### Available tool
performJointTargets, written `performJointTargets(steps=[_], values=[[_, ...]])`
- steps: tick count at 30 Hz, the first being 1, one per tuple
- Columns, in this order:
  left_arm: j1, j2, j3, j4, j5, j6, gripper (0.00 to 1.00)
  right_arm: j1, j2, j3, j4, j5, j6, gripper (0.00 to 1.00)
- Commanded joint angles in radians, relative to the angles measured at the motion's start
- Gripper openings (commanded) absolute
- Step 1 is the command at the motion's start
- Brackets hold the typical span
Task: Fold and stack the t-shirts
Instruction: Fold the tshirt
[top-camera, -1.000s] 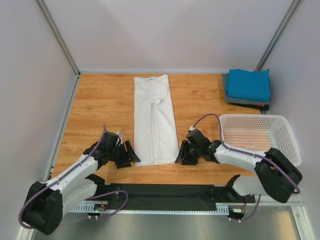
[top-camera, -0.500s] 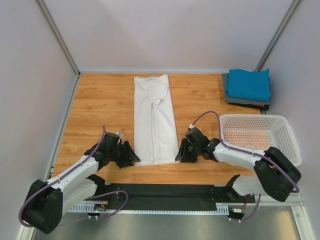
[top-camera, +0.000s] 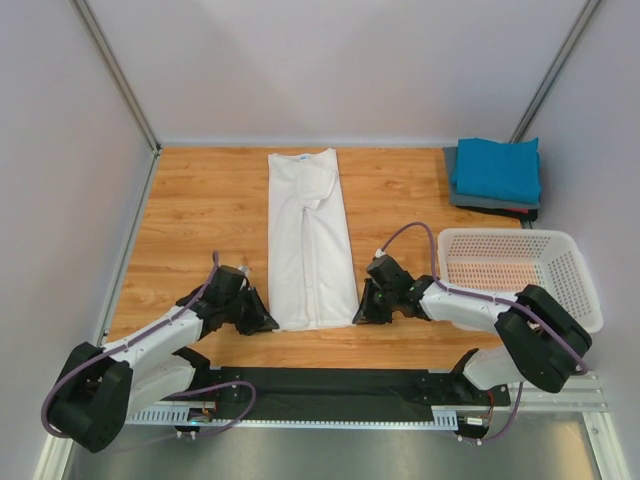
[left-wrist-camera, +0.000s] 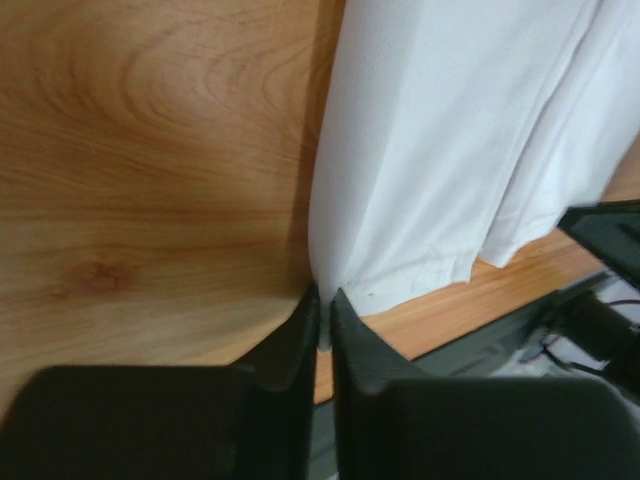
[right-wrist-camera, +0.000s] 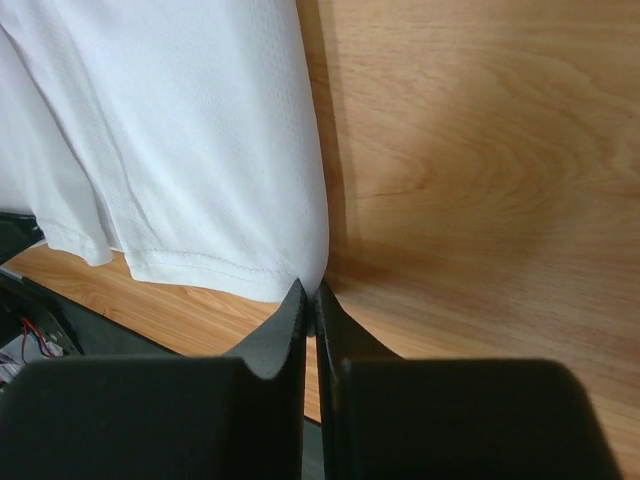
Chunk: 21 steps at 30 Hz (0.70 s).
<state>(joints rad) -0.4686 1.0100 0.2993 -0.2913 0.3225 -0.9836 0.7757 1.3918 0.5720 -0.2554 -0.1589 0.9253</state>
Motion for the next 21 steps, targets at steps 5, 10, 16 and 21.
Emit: performJointTargets(steps=[5, 10, 16, 21], values=[[-0.018, 0.012, -0.005, -0.11, -0.082, 0.037, 0.0, 0.002, 0.018, -0.006, 0.042, -0.013, 0.017, 0.0], [-0.018, -0.03, 0.031, -0.239, -0.134, 0.094, 0.0, 0.002, -0.008, -0.058, 0.061, -0.063, 0.052, 0.0], [-0.018, -0.085, 0.078, -0.333, -0.099, 0.111, 0.0, 0.013, -0.08, -0.07, 0.007, -0.134, 0.078, 0.0], [-0.018, -0.168, 0.159, -0.465, -0.12, 0.111, 0.0, 0.025, -0.181, -0.049, -0.102, -0.131, 0.103, 0.0]])
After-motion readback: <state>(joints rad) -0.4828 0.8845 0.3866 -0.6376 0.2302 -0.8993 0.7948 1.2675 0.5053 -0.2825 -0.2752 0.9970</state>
